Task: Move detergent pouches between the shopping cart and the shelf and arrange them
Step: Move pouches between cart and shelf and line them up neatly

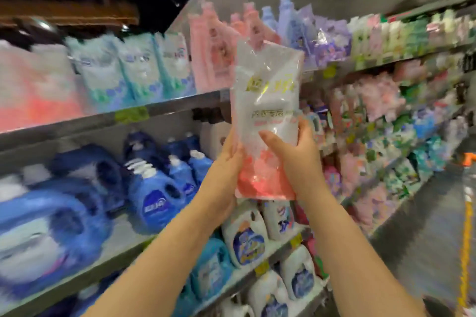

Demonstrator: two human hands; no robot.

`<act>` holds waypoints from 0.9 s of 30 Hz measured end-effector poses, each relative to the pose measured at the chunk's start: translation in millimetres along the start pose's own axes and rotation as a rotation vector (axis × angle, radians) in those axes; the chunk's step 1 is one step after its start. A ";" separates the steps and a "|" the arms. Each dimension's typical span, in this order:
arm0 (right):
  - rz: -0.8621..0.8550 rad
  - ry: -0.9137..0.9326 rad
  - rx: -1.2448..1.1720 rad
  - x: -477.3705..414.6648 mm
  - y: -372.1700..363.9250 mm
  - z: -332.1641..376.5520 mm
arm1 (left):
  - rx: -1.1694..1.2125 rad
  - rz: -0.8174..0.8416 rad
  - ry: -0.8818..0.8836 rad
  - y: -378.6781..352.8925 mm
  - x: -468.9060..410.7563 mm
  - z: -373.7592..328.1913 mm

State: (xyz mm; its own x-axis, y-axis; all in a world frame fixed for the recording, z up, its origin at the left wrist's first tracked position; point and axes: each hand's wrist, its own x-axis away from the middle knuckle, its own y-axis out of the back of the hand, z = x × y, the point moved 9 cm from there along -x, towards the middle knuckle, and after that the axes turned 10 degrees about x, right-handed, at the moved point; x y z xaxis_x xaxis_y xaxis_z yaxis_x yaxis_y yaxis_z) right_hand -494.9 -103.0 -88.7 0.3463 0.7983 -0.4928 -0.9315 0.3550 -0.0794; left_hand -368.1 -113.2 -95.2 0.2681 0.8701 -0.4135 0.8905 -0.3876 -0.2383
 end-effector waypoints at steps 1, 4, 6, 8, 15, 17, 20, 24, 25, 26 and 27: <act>0.050 0.029 -0.015 -1.2 -27.2 10.3 | 0.008 -0.034 -0.041 19.4 2.8 -17.8; 0.161 0.109 -0.057 -6.6 -96.9 37.6 | 0.024 -0.186 -0.172 77.2 5.9 -63.4; 0.257 0.144 -0.106 -12.4 -144.0 55.6 | 0.024 -0.311 -0.241 116.5 4.7 -89.8; 0.307 0.173 -0.129 -21.9 -185.4 71.3 | -0.018 -0.399 -0.298 150.1 2.5 -116.1; 0.403 0.373 -0.227 -72.9 -304.7 114.2 | -0.304 -0.344 -0.430 233.0 -50.4 -204.6; 0.417 0.407 -0.238 -92.7 -334.7 124.2 | -0.349 -0.351 -0.447 247.3 -67.5 -229.5; 0.460 0.451 -0.274 -113.6 -378.8 140.0 | -0.308 -0.372 -0.413 272.8 -84.6 -255.5; 0.523 0.403 -0.313 -130.1 -438.6 148.9 | -0.435 -0.401 -0.348 307.2 -98.2 -282.9; 0.558 0.364 -0.339 -133.1 -455.5 147.8 | -0.482 -0.389 -0.336 316.5 -101.5 -288.5; 0.592 0.322 -0.356 -135.9 -473.5 145.6 | -0.522 -0.371 -0.321 326.1 -104.8 -293.1; 0.613 0.294 -0.360 -138.2 -488.4 143.9 | -0.549 -0.360 -0.303 335.5 -107.6 -296.8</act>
State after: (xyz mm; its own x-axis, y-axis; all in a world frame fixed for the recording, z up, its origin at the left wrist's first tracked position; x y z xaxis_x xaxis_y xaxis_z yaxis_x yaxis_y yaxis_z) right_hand -71.8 -316.7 142.9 -0.2404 0.6210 -0.7460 -0.9437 -0.3293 0.0300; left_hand 10.9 -246.5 130.1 -0.1190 0.7619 -0.6366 0.9820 0.1849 0.0376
